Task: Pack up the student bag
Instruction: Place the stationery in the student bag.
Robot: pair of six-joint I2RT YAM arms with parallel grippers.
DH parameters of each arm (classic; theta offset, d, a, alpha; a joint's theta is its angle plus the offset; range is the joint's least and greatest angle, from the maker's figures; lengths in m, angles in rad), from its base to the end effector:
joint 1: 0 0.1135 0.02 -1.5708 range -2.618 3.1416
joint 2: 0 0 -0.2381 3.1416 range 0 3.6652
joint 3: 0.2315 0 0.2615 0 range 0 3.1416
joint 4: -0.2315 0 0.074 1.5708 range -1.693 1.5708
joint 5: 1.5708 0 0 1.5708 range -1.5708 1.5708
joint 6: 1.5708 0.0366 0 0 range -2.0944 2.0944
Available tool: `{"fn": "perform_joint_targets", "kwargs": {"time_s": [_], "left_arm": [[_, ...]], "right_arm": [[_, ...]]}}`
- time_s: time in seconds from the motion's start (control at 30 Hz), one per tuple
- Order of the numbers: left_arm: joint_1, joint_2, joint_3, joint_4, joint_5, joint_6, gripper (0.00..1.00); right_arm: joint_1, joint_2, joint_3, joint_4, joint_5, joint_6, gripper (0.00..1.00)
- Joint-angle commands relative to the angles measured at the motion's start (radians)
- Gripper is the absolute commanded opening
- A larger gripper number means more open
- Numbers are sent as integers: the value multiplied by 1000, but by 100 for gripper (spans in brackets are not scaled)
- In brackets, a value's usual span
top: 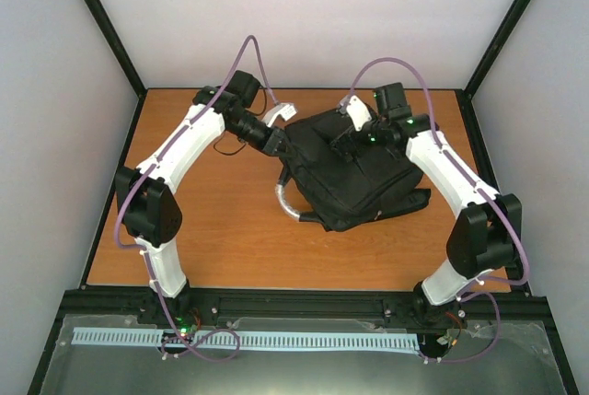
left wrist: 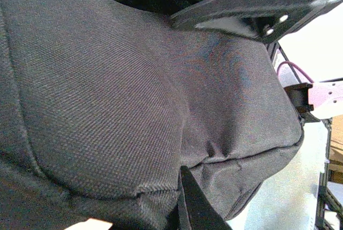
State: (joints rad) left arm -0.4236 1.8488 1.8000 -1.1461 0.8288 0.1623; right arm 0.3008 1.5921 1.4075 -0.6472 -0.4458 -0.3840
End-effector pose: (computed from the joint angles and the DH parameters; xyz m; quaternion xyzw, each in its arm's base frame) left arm 0.3342 -0.1803 0.2981 0.3317 0.8392 -0.4145 0.1180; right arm 0.3376 0.1213 0.2847 -0.3805 0.8298 0.1913 0.3605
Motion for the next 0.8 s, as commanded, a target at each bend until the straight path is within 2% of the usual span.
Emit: {"fn": "perform_joint_targets", "kwargs": {"time_s": [0.0,0.17,0.4,0.5,0.57,0.67,0.77], "left_arm": [[-10,-34,56,46,32,52,1],[-10,-41,38,48,19,61,1],[-10,-34,22,48,19,61,1],[-10,-27,14,39,1,72,3],[-10,-28,-7,32,-30,86,4],[-10,-41,-66,55,-73,88,6],[-10,-44,-128,76,-72,92,8]], "right_arm": [[63,32,14,38,238,-21,100],[72,52,-30,100,582,-6,100],[78,35,-50,84,586,4,100],[78,21,-34,52,458,-6,100],[77,-1,-22,26,280,-13,100],[78,-25,7,-28,96,-27,100],[79,-41,44,-71,-22,-41,100]]}}
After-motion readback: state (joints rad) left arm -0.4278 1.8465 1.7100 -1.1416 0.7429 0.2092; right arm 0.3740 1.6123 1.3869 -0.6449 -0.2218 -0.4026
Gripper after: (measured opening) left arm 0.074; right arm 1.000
